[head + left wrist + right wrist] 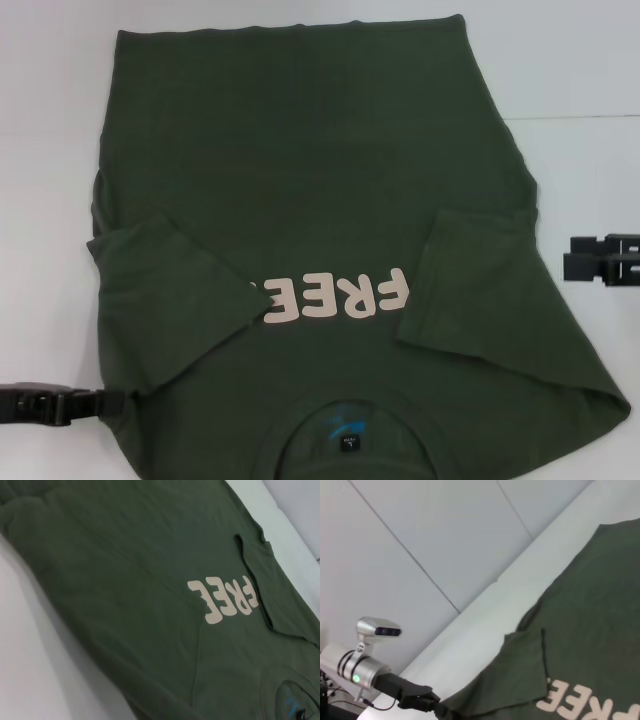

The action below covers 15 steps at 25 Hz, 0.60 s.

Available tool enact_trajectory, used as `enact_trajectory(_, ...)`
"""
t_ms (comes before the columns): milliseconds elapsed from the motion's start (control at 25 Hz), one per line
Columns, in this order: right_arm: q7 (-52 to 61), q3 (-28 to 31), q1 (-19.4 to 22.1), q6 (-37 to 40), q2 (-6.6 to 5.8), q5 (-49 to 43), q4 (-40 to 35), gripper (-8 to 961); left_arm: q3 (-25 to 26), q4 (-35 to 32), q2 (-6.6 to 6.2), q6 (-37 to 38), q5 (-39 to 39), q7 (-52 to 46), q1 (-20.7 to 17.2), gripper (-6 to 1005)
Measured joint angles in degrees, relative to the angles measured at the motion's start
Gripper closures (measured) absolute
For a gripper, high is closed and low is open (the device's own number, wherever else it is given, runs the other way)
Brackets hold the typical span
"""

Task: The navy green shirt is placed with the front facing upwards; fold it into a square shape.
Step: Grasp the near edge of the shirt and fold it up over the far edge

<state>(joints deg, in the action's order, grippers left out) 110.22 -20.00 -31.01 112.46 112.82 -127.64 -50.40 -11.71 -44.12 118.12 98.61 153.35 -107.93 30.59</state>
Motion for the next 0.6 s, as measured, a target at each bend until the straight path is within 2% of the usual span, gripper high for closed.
enact_trajectory(160, 10.7, -4.1, -1.5, 0.2, -2.1, -0.4, -2.8, 137, -0.2, 0.0, -0.02, 0.0, -0.3, 0.0, 0.2, 973)
enact_trajectory(320, 21.1, -9.9, -2.7, -0.5, -4.31, -1.2, -3.7, 76, -0.5, 0.0, -0.1, 0.0, -0.3, 0.0, 0.9, 972)
enact_trajectory(440, 28.3, -13.2, -4.0, -2.6, -4.76, -5.2, -4.3, 45, -0.5, 0.0, -0.32, 0.0, -0.3, -0.9, 1.4, 971)
enact_trajectory(600, 34.0, -14.7, -5.8, -4.0, -4.45, -13.2, -3.9, 44, -0.5, 0.0, -0.52, 0.1, -0.3, -1.3, 1.7, 970)
